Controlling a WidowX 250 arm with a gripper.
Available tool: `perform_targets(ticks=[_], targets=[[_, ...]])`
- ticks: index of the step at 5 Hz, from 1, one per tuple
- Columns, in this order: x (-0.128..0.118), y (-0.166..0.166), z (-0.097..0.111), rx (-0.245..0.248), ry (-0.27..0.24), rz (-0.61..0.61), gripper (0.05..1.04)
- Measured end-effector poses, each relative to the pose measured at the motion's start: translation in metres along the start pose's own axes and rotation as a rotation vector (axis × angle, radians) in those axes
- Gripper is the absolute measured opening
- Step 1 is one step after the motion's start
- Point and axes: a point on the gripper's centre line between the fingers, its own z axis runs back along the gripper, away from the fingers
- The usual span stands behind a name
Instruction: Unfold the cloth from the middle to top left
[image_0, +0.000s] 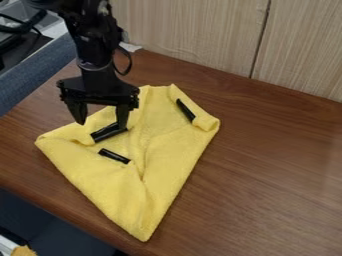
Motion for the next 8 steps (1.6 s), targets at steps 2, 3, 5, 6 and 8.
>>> perform_targets(ticks=[2, 3, 5, 6, 8], targets=[[-0.003, -0.007, -0.013, 0.066, 0.008, -0.037, 0.645], [-0.004, -0.009, -0.016, 0.083, 0.01, -0.048, 0.356], [-0.004, -0.008, -0.017, 0.077, 0.01, -0.032, 0.067], [-0.002, -0.004, -0.016, 0.063, 0.021, -0.01, 0.055], [0.035, 0.025, 0.012, 0.056, -0.02, 0.105, 0.054]])
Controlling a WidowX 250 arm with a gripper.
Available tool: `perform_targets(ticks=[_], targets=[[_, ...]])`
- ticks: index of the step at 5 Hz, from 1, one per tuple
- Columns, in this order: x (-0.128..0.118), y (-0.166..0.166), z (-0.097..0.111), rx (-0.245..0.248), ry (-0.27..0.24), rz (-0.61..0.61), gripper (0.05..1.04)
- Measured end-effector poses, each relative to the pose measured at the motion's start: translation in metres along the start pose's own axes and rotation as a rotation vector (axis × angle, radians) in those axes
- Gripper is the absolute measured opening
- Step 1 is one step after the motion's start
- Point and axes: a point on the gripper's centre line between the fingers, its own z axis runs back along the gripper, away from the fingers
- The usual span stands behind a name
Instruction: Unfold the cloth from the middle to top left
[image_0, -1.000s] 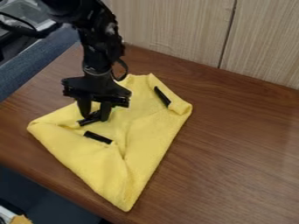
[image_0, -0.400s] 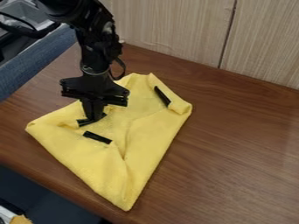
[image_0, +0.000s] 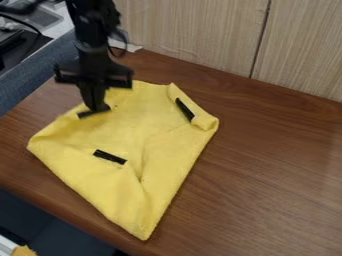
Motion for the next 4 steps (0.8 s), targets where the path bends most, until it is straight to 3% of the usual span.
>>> perform_targets(ticks=[1, 3, 4], targets=[[0.027, 0.013, 0.009, 0.002, -0.022, 0.078, 0.054], [0.066, 0.031, -0.037, 0.073, 0.082, 0.182, 0.054], [0.07, 0.029, -0.058, 0.095, 0.146, 0.183, 0.07]])
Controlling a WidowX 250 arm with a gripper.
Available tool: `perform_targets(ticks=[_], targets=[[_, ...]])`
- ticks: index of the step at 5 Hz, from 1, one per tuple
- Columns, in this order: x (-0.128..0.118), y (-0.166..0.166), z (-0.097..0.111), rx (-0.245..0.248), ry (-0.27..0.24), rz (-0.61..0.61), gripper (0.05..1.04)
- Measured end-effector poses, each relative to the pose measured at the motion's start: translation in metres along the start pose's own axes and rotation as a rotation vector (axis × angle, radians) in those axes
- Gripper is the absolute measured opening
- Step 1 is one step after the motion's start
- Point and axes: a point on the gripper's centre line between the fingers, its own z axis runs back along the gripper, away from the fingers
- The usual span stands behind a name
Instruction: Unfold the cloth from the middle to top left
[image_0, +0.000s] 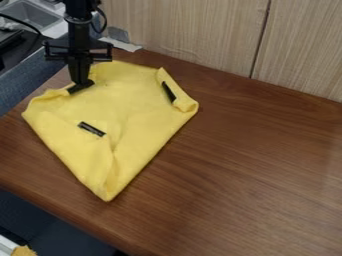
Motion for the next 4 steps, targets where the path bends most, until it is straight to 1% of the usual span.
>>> perform_targets(ticks=[1, 2, 3, 4], targets=[[0.003, 0.002, -0.005, 0.027, 0.019, 0.009, 0.204], [0.0, 0.004, -0.004, 0.032, 0.014, 0.011, 0.433], [-0.003, 0.009, -0.002, 0.029, 0.002, 0.027, 0.719], [-0.006, 0.011, 0.006, 0.008, -0.014, 0.027, 0.974]])
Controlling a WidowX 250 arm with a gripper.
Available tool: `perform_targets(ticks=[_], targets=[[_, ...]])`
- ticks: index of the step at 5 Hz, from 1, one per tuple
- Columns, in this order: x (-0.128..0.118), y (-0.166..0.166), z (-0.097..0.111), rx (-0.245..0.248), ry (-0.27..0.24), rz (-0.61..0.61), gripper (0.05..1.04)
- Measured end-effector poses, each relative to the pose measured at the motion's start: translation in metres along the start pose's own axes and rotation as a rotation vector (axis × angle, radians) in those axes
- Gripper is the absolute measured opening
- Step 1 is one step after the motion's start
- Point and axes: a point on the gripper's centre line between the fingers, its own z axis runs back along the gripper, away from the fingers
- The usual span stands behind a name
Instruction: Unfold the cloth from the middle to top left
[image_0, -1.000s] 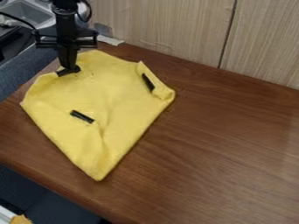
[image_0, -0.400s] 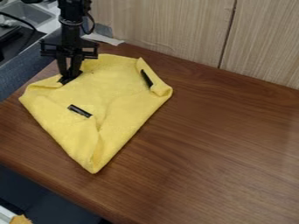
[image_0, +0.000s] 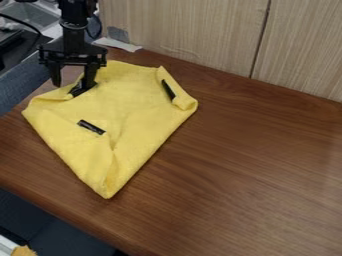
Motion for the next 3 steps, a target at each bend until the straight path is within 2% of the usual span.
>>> perform_targets(ticks=[1, 3], targets=[[-0.001, 0.0, 0.019, -0.039, -0.038, -0.003, 1.004], [-0.006, 0.003, 0.06, -0.118, -0.122, -0.01, 0.999]])
